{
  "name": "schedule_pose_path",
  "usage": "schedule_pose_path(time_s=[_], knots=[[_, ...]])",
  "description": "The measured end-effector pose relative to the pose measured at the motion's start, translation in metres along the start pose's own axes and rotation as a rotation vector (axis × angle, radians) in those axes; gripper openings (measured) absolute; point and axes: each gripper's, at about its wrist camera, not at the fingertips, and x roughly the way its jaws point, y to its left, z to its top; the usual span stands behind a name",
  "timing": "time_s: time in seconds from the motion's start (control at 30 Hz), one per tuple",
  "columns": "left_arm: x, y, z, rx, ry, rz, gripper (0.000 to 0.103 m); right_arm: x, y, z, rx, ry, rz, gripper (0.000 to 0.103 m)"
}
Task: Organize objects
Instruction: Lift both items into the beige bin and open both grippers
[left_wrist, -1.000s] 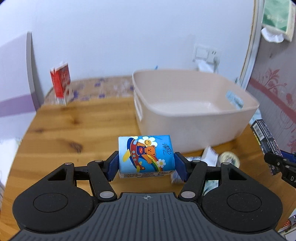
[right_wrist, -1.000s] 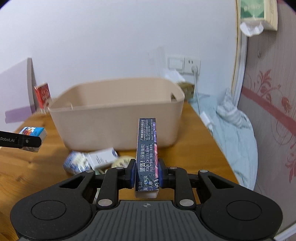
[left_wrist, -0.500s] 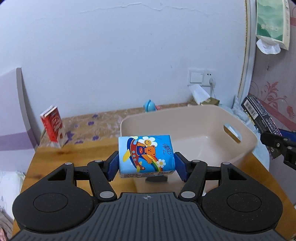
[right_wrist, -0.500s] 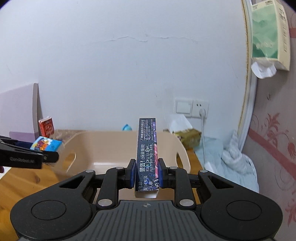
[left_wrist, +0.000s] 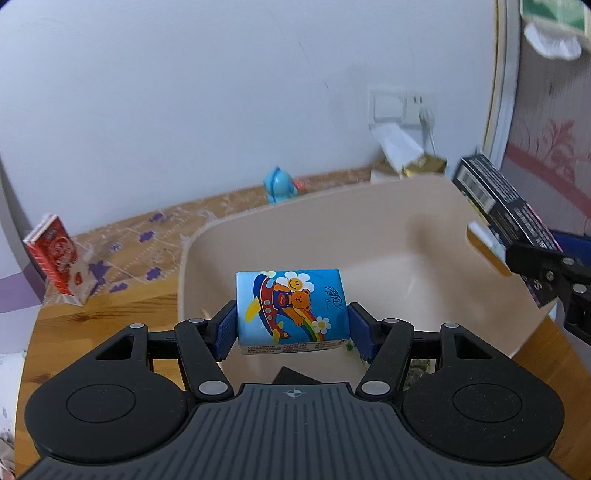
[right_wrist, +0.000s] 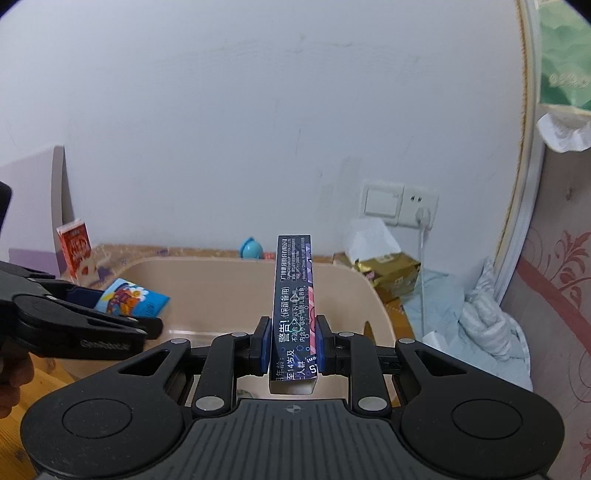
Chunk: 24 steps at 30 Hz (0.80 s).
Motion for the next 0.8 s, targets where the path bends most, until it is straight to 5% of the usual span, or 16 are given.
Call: schedule_pose_path(time_s=[0.37, 0.5, 0.8], knots=[[0.024, -0.007, -0.007, 0.011, 0.096, -0.022, 0.066, 0.03, 0.008, -0.011, -0.071, 0.12, 0.026, 0.023], [0.015, -0.004, -0.007, -0.005, 0.069, -0.016, 0.077, 0.019, 0.01, -0.012, -0.061, 0.104, 0.028, 0.04], [-0.021, 0.004, -0.017, -0.022, 0.003, 0.012, 0.083, -0.029, 0.001, -0.012, -0.037, 0.013, 0.014, 0.061]])
